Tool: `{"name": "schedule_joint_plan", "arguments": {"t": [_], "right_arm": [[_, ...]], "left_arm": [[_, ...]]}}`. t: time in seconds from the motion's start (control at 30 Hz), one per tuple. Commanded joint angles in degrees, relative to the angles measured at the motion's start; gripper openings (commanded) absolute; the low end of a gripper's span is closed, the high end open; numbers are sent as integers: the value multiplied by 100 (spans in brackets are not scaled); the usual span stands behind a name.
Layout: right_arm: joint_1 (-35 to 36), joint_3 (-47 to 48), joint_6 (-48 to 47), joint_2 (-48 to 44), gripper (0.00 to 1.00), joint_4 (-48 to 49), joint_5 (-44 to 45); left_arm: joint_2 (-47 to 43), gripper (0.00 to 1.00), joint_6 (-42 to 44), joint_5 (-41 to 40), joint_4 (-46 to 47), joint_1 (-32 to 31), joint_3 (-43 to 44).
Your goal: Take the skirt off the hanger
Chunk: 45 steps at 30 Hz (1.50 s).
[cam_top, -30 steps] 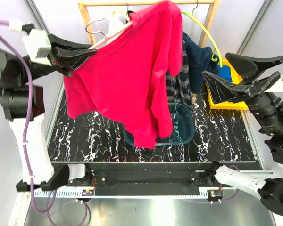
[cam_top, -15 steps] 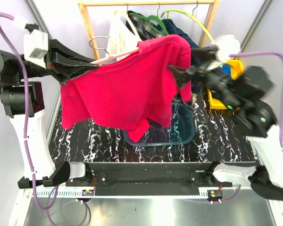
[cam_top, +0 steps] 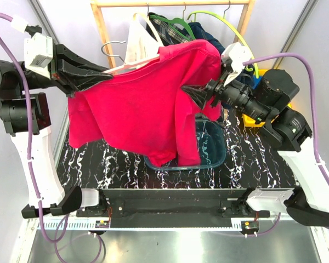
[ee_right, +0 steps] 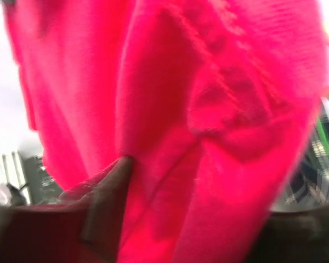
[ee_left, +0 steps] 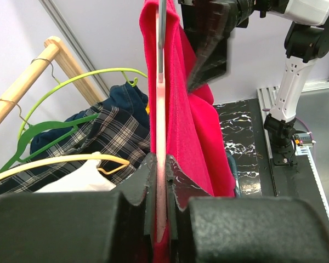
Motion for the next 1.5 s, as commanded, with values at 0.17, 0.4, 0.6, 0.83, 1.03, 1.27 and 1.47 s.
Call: {"name": "schedule_joint_plan", "arguments": {"t": [0.17, 0.4, 0.6, 0.83, 1.03, 1.27, 1.47], "right_arm": [[13, -331, 280, -341, 0, 517, 403], [22, -683, 324, -764, 0, 746, 1170], [22, -807, 316, -993, 0, 922, 1943], [13, -430, 456, -554, 0, 940, 1391], [22, 220, 597, -238, 0, 713, 1214], [22, 1196, 737, 325, 0, 544, 1058], [22, 2207, 1238, 1098, 0, 404, 494]], "left_arm": [[-302, 13, -295, 96, 1132, 24, -804], [-302, 30, -708, -598, 1430, 15, -1129], [-346, 32, -1376, -1380, 1835, 32, -1253], [-486, 21, -896, -1408, 1818, -484, -1919], [-679, 43, -384, -1100, 2062, -1048, -3677], [-908, 44, -612, -898, 2906, -1171, -5267], [-1119, 43, -1165, -1363, 3871, -1382, -6183]]}}
